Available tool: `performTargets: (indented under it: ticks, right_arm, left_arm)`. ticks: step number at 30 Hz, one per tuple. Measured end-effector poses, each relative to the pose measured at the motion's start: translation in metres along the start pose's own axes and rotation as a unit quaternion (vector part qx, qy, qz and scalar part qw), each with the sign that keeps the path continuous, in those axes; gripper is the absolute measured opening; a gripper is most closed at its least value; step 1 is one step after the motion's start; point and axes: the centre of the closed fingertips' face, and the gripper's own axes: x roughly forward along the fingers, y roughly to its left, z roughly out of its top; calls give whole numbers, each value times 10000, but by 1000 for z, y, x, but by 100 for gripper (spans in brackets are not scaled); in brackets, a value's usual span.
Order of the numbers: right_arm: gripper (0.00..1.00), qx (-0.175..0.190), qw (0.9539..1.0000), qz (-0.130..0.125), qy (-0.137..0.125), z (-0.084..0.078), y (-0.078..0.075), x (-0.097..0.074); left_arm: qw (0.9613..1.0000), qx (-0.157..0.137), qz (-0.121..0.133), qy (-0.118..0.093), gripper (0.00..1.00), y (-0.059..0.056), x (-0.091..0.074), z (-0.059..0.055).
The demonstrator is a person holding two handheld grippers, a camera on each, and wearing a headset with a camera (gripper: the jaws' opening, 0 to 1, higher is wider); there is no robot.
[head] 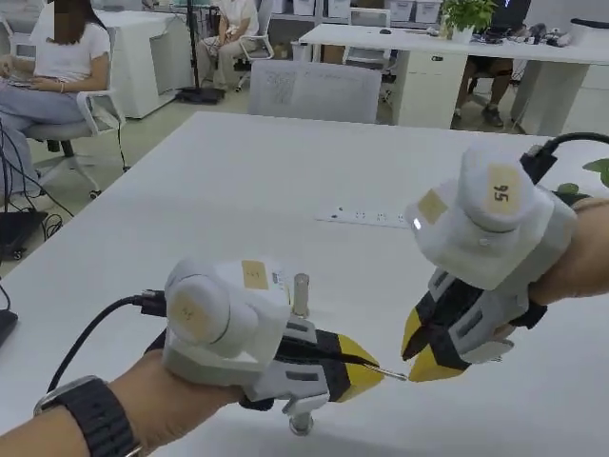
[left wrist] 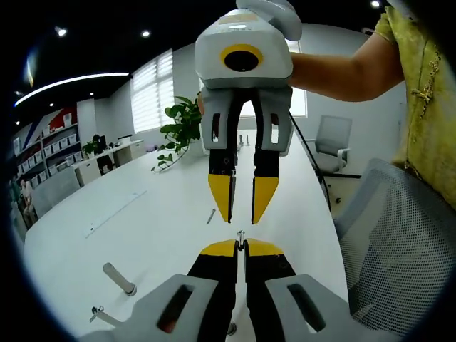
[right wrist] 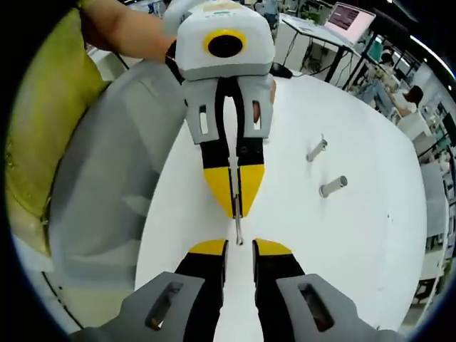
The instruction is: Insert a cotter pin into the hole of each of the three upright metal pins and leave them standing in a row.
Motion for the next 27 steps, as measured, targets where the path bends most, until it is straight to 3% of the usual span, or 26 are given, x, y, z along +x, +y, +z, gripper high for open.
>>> performTargets:
  ticks: [5, 7, 11, 14, 20, 27]
  right_arm:
    - [16, -47, 9999, -128, -53, 1, 1, 4]
    - [16, -160, 9992, -371, -16, -2, -6, 7]
    - [16, -96, 9984, -503, -240, 1, -11, 10]
    - [15, -97, 9980, -571, -248, 0, -14, 11]
    - [7, -162, 9969, -710, -284, 2, -22, 9]
    - [5, -145, 9976, -628, -239, 3, -22, 9]
  left_arm:
    - [9995, -255, 190, -4, 0, 10, -3, 0]
    - [9988, -418, 235, -38, 0, 12, -5, 1]
    - [9970, -680, 292, -221, 0, 17, -7, 7]
    - [9943, -947, 296, -379, 0, 20, -9, 12]
    - [9917, -1164, 281, -460, 0, 21, -10, 14]
    - [9914, -1212, 261, -423, 1, 19, -10, 10]
